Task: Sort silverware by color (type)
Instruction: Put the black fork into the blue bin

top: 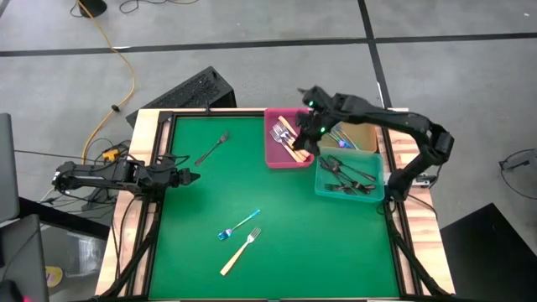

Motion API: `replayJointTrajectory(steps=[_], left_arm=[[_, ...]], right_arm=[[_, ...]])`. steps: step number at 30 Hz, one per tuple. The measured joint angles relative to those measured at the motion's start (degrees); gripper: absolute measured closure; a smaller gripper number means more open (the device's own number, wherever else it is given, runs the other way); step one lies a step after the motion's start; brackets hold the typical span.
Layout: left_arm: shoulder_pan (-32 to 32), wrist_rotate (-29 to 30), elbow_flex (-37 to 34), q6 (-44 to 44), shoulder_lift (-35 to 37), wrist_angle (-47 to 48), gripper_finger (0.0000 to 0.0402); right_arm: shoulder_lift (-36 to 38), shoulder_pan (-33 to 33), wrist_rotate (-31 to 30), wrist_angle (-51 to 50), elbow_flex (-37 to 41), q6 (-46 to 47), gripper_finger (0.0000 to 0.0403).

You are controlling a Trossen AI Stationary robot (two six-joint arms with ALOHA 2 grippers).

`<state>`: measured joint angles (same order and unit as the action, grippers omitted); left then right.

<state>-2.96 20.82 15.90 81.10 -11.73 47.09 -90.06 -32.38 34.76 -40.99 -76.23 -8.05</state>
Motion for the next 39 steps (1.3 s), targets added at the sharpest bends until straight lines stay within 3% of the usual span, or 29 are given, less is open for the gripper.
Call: replayJointTrajectory(steps=[3,11,20,25,33,39], left_arm=[[-0.02,0.00,0.00,-0.41,0.02,0.00,0.0196],[0.00,0.04,0.00,-0.39,0.00,0.20,0.0196],[0.00,0.46,-0.02,2.46,0.00,2.92,0.0196],[0.00,0.90,-0.04,9.46,0.00,-2.01,0.0196],[0.40,2.80,0.63,-7.63,-5.29,-32.51,0.0196],[5.76,5.19,7.71,-14.74,-17.47,-23.58,0.0196]], right_arm=[[0.00,5.26,-0.87,1.19,0.00,0.00,0.0276],[0.00,19.09,-11.26,6.51,0.00,-1.19,0.0276],[0.00,29.50,-22.23,14.93,0.00,-0.17,0.0276],[0.00,31.45,-26.16,17.07,0.00,0.07,0.0276],[-0.02,29.39,-27.34,17.12,0.00,2.03,0.0276],[-0.02,27.39,-27.34,17.15,0.00,2.31,0.0276]])
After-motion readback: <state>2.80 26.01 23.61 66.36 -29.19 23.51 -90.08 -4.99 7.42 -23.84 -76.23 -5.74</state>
